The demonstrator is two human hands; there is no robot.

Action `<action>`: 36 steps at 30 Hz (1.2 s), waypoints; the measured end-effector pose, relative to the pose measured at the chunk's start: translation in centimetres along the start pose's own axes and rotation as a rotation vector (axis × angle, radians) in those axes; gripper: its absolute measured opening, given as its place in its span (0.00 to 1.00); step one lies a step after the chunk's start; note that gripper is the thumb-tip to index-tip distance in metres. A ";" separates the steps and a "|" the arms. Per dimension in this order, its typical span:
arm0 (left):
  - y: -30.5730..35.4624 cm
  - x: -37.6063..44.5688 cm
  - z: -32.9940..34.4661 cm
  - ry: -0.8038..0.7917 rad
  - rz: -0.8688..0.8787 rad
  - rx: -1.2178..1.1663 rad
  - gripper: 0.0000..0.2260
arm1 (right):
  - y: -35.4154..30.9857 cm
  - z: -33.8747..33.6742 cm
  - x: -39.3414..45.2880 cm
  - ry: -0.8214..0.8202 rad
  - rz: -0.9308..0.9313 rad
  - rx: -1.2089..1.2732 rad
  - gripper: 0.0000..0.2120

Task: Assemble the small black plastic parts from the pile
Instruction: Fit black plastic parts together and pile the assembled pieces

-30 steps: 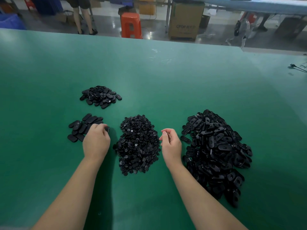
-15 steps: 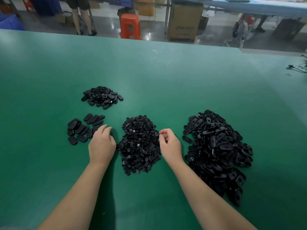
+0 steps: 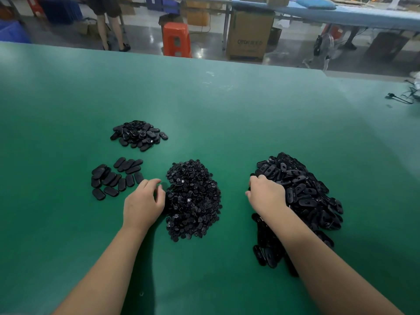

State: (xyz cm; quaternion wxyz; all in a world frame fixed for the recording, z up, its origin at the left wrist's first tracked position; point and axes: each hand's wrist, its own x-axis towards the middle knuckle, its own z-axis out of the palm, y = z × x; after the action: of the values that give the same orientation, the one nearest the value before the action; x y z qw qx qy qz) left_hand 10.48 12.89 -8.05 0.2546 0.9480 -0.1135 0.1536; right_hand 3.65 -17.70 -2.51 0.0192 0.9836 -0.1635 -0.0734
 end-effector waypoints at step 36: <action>-0.6 0.5 -0.2 -0.116 -0.093 -0.012 0.05 | -6.0 3.8 0.0 0.221 0.394 1.720 0.02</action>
State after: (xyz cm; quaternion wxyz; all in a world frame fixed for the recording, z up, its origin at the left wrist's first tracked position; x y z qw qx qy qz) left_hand 11.10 13.39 -7.99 0.2601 0.9580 -0.0849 0.0857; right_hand 4.96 -12.11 -6.59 -0.6983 0.6130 -0.3258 0.1746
